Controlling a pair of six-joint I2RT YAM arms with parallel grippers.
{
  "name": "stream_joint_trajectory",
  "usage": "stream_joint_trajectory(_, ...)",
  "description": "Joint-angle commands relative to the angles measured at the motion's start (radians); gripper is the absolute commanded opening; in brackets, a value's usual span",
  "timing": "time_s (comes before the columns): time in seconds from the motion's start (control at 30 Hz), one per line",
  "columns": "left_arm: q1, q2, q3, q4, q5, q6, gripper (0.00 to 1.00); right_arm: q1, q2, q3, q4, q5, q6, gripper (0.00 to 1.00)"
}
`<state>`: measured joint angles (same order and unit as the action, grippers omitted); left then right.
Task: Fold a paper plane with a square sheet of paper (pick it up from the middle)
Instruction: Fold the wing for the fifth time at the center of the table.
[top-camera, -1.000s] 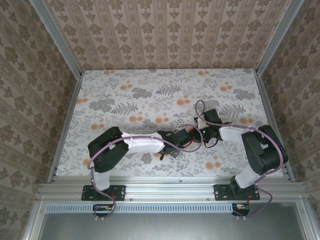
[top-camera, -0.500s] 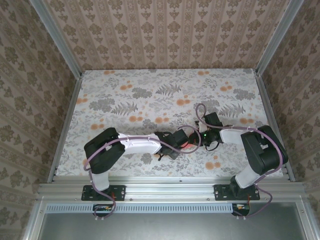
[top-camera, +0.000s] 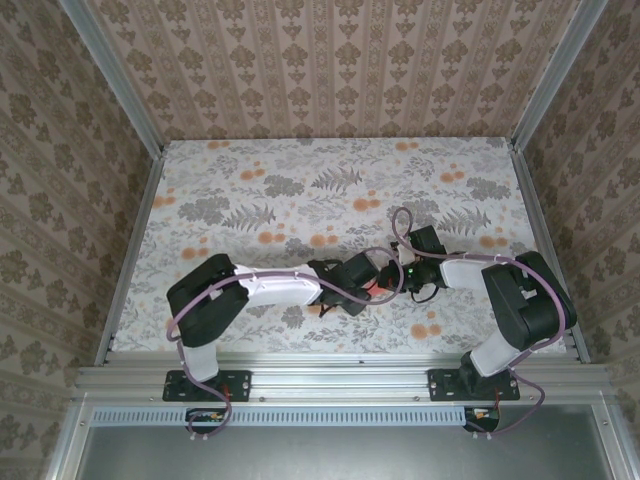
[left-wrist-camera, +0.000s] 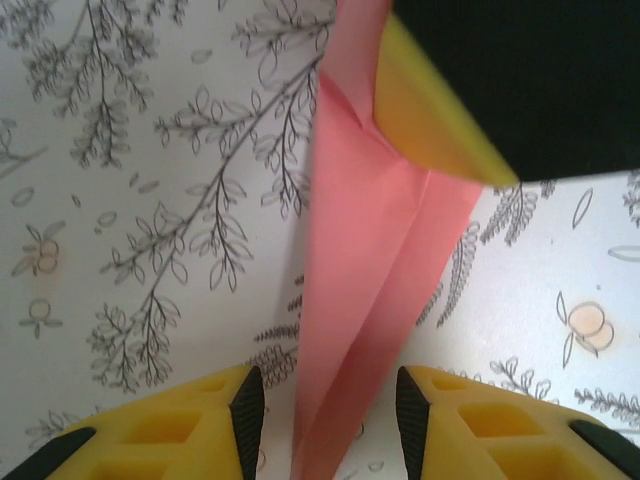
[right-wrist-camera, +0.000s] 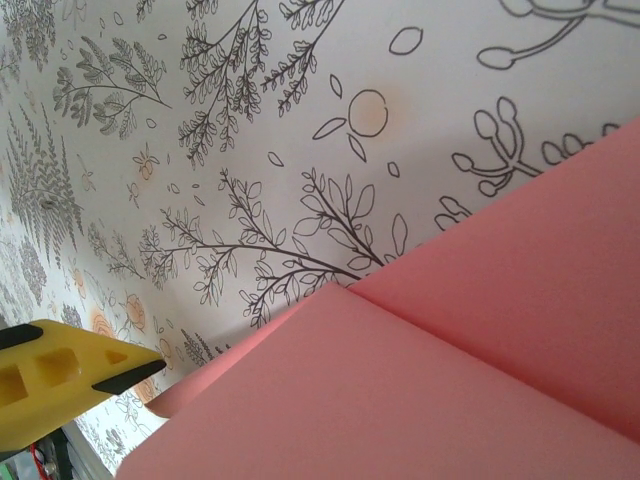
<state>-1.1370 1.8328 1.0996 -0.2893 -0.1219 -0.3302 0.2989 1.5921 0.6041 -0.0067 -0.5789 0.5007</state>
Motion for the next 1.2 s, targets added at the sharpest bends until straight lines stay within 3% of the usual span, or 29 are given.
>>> stream_joint_trajectory(0.0, 0.011, 0.033, 0.043, 0.003, 0.006, 0.044, 0.43, -0.002, -0.009, -0.016, -0.012, 0.001, 0.008, 0.0)
stream_joint_trajectory(0.37, 0.01, 0.058, 0.043, 0.024, 0.041, 0.081, 0.39, -0.01, -0.037, -0.018, 0.009, -0.047, 0.031, 0.0)
stream_joint_trajectory(0.7, 0.008, 0.089, 0.029, 0.015, -0.012, 0.069, 0.33, -0.022, -0.082, -0.019, 0.006, -0.09, 0.044, 0.0)
stream_joint_trajectory(1.17, -0.007, 0.12, 0.052, -0.03, -0.105, 0.086, 0.28, -0.022, -0.119, -0.033, -0.084, -0.041, 0.001, 0.0)
